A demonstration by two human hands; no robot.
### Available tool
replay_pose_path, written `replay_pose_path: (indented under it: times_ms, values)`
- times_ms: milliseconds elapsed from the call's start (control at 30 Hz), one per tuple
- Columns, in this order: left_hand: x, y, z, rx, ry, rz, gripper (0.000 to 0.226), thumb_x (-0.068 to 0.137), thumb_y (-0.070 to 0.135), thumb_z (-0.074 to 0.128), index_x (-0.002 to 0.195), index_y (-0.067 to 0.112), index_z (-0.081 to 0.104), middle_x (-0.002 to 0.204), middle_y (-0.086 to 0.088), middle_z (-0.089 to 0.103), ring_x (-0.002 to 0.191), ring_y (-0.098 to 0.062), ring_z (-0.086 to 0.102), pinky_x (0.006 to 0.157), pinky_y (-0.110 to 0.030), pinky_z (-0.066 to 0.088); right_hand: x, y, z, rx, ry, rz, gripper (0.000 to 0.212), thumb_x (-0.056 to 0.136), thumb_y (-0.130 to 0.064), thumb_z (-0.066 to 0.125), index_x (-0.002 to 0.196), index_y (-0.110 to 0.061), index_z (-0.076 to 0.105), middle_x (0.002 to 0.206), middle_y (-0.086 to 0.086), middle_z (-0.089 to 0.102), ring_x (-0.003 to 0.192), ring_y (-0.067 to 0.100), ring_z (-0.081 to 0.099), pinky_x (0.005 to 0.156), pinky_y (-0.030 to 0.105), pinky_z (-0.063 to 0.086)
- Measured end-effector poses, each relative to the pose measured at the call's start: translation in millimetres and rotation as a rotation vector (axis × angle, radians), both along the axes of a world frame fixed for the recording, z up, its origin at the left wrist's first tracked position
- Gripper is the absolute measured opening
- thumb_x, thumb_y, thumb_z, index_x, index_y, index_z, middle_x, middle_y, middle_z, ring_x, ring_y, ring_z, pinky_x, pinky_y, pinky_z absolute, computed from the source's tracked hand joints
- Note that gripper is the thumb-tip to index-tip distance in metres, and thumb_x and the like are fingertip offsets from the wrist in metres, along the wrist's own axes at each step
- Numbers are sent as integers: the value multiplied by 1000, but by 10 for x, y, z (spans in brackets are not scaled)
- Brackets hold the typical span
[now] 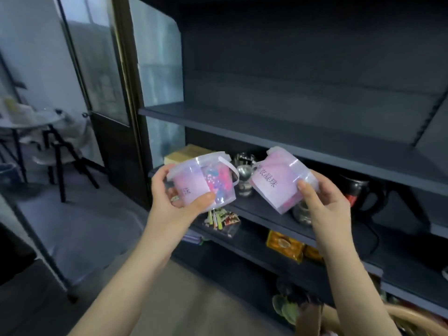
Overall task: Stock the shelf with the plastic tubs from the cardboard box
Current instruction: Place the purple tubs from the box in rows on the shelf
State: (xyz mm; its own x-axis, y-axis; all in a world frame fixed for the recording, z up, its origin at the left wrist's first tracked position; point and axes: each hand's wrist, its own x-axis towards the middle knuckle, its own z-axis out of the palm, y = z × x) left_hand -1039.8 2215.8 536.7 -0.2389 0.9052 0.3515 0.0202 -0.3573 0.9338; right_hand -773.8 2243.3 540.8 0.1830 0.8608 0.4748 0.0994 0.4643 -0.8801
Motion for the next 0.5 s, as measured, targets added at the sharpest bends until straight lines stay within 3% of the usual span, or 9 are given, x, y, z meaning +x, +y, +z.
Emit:
replay_pose_path:
  times_ms: [133,233,367,500]
  values:
    - [-230,715,185,88,58,81,77,51,51,85,113,55,39,113,3,56,83,4,64,59,-13,50,-210,653,259,85,-19,15,16,89,-32,64,101,-41,69,105,-14,71,98,3,65,78,12,49]
    - [-387,1363,331,139,127,110,78,50,55,83,113,57,37,113,8,54,85,9,60,60,-8,47,-360,1241,405,133,-30,48,17,87,-31,64,103,-36,68,106,-11,71,97,5,66,77,16,52]
    - [-632,2242,505,148,171,125,78,49,59,81,112,61,34,114,6,53,83,10,60,57,-7,47,-564,2149,577,178,-32,64,18,90,-21,64,102,-34,69,105,-11,71,94,4,65,75,13,50]
    - [-903,3040,644,184,231,159,81,50,62,79,114,63,30,113,15,49,89,14,55,60,-5,46,-814,3016,748,196,-39,55,16,90,-23,64,102,-33,69,105,-13,71,96,3,65,76,9,47]
